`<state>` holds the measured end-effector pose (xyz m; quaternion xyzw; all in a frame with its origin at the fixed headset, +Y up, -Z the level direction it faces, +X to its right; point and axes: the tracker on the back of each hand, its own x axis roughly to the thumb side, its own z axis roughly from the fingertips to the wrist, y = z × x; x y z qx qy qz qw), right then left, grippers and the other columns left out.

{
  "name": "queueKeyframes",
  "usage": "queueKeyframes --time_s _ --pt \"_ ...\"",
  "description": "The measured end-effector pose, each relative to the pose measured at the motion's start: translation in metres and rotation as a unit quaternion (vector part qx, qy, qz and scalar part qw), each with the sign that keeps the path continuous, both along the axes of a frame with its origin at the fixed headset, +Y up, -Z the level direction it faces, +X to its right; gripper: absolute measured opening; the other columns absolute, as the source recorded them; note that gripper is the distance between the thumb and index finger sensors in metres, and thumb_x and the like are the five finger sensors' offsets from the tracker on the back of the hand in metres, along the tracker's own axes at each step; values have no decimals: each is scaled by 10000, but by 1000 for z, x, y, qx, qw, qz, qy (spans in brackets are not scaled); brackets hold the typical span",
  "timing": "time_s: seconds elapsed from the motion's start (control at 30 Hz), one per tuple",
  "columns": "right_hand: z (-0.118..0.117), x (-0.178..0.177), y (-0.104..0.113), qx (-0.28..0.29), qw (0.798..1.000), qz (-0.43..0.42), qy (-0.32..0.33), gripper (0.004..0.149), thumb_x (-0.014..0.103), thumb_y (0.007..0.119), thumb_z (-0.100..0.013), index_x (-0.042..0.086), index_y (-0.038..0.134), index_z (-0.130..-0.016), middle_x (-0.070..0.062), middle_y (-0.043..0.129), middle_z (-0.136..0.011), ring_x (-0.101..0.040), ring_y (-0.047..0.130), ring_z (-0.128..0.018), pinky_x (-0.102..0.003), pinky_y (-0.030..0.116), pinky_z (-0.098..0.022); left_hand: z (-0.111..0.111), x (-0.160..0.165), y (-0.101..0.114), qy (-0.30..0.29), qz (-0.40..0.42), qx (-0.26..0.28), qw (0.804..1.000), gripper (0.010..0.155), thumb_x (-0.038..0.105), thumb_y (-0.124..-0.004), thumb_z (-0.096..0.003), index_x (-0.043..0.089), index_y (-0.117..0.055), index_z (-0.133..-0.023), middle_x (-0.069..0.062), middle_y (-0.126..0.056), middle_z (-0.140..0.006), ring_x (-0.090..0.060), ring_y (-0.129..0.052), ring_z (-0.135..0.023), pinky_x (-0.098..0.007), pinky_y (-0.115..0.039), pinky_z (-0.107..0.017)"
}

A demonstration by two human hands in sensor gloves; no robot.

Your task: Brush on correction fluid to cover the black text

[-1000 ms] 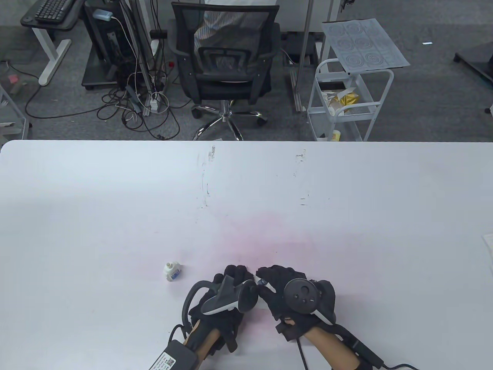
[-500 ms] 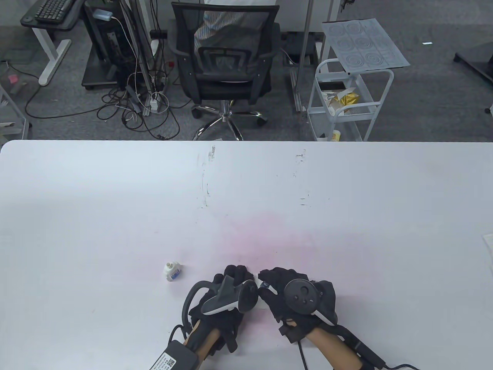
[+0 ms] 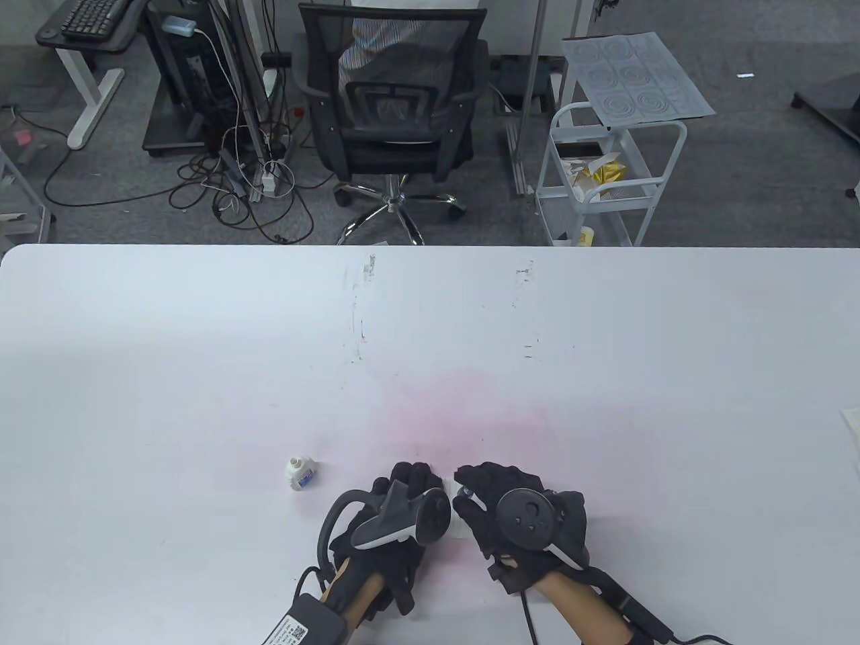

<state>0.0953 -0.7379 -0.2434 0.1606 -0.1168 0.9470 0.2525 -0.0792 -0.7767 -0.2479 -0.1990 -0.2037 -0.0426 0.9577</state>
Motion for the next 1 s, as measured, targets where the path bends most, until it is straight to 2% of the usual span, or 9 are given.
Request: queueKeyframes --time_s 0.37,0.63,0.8,1.0 --pt "3 -4 -1 -17 1000 -5 25 488 454 883 -343 203 870 -762 -55 918 -702 -331 1005 -577 -553 767 -502 0 0 0 0 0 0 1000 651 425 -561 -506 271 -281 -1073 -62 -215 -1167 -324 -306 -1117 -479 -405 -816" --pt "5 1 5 13 999 -31 14 487 452 882 -342 206 867 -763 -55 915 -706 -330 1003 -581 -553 766 -504 0 0 0 0 0 0 1000 652 424 -562 -507 268 -280 -1074 -64 -216 -1167 -325 -306 -1116 -481 -404 -815" --pt "3 -4 -1 -1 999 -33 36 491 448 883 -342 209 861 -771 -54 910 -717 -334 999 -595 -555 762 -510 0 0 0 0 0 0 1000 651 425 -561 -507 269 -280 -1073 -64 -214 -1167 -325 -306 -1116 -480 -404 -815" --pt "0 -5 -3 -16 999 -31 32 490 442 882 -347 205 859 -775 -55 907 -721 -339 995 -600 -558 759 -511 0 0 0 0 0 0 1000 652 424 -561 -507 269 -279 -1073 -65 -215 -1167 -327 -308 -1115 -481 -404 -815"
